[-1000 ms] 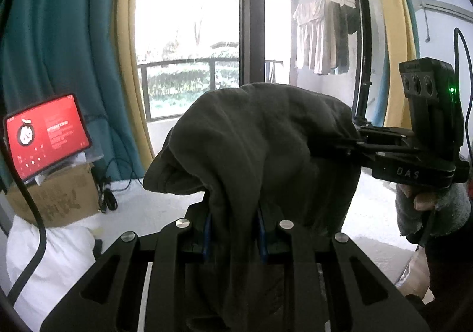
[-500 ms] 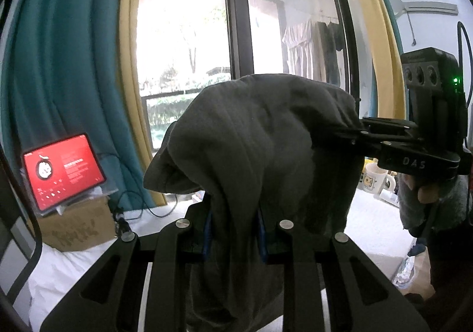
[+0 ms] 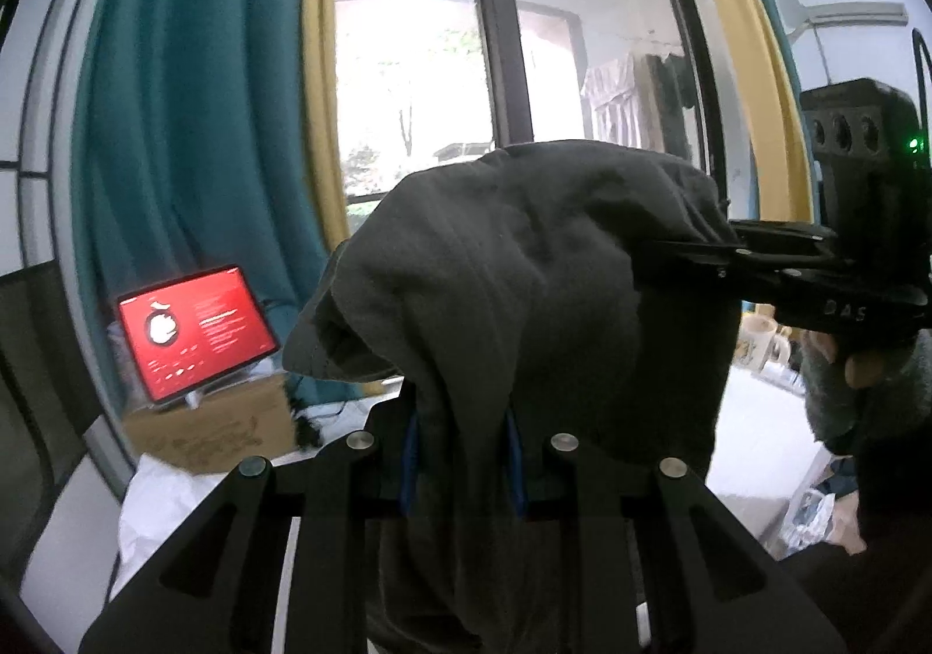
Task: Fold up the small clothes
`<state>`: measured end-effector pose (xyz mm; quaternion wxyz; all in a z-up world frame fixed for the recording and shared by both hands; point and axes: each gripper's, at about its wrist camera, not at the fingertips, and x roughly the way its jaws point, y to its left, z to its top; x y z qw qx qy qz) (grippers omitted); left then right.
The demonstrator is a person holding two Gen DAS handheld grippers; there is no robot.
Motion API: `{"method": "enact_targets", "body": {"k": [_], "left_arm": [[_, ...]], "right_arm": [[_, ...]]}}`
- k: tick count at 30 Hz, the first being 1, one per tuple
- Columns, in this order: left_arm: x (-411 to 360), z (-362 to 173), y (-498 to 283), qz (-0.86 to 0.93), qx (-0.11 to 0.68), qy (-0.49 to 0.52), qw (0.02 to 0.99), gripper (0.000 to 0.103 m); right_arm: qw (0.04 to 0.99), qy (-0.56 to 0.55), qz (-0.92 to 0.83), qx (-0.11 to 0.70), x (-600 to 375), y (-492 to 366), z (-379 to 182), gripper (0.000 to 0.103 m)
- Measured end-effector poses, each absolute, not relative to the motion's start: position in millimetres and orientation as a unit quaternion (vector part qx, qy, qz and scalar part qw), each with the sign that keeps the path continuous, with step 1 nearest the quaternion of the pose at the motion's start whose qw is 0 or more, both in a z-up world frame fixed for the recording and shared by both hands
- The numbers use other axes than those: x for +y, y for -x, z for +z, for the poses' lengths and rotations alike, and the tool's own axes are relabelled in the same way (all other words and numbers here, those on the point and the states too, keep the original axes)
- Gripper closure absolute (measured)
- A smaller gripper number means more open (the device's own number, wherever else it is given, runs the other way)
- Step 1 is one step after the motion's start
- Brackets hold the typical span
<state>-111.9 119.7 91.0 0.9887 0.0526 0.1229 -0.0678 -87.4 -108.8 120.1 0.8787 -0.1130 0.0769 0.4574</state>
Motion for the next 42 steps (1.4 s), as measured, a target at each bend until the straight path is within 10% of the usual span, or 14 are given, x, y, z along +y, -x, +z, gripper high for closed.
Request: {"method": "enact_targets", "body": {"k": [42], "left_arm": [[176.3,-28.1,-38.6,-0.041,0.324,0.014,0.945,0.081]], "right_arm": [[0.823,0.111,0.469,0.300,0.2,-119.7,-27.0,0.086]]}}
